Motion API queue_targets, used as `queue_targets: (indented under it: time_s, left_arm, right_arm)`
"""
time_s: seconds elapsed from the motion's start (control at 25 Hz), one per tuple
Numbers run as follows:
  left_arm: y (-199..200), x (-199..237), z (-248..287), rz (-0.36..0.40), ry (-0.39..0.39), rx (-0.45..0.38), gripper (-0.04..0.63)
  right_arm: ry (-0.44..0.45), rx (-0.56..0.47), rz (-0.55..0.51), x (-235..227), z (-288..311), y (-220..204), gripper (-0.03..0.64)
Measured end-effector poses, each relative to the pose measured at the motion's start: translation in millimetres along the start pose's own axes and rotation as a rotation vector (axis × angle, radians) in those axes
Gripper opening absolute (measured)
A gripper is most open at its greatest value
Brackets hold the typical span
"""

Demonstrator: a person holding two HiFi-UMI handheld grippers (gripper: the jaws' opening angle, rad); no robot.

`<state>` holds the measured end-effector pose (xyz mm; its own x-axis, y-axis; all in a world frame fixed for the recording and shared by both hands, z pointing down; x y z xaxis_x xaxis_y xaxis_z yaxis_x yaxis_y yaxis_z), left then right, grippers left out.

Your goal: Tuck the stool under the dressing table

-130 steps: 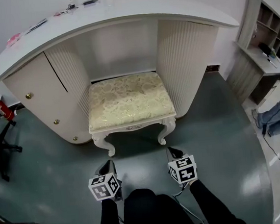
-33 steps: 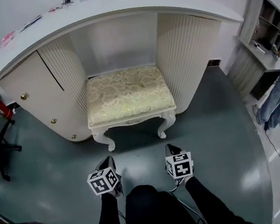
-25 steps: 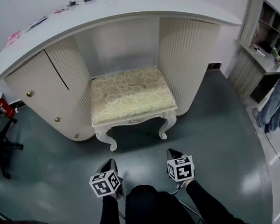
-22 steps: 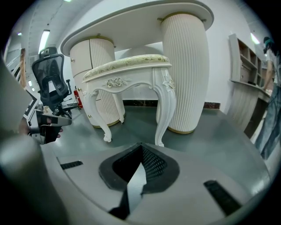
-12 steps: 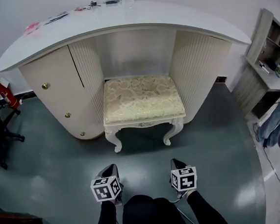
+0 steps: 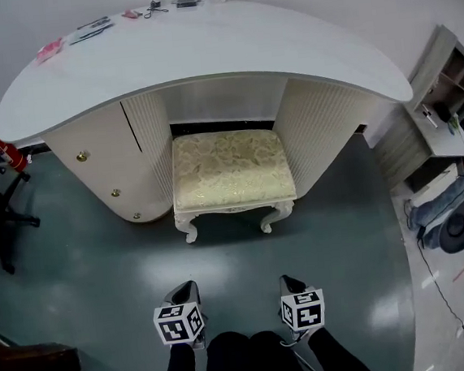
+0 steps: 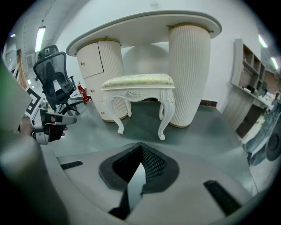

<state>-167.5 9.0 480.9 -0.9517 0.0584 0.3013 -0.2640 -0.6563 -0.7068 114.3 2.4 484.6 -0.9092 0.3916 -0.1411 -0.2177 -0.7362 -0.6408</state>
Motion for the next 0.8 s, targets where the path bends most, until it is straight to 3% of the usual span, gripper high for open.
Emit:
queue_targets:
  time_s: [0.32,0.6,0.8]
  left_arm:
    - [65,-38,-102,-0.050,-0.014,0.015,0.008]
    - [134,-60,-197,-0.060,0.002,0.030,0.008]
    - [176,-67,-252,-0.065,0.013,0.038,0.008]
  right_arm:
    - [-0.021,0.046,0.031,27,-114,58,0.003]
    - [0.007,0.048,0.091,70,-217,112,0.003]
    - [0.038,0.065,0.065,102,-260,141,0.003]
Point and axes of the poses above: the fingertips, and each gripper's own axes: z forward along the fingers, x to its left, y out of its top, the point moved 4 cm from there along -z, backward along the fingers, and after that the axes turned 7 degrees about y, right-handed, at the moved point
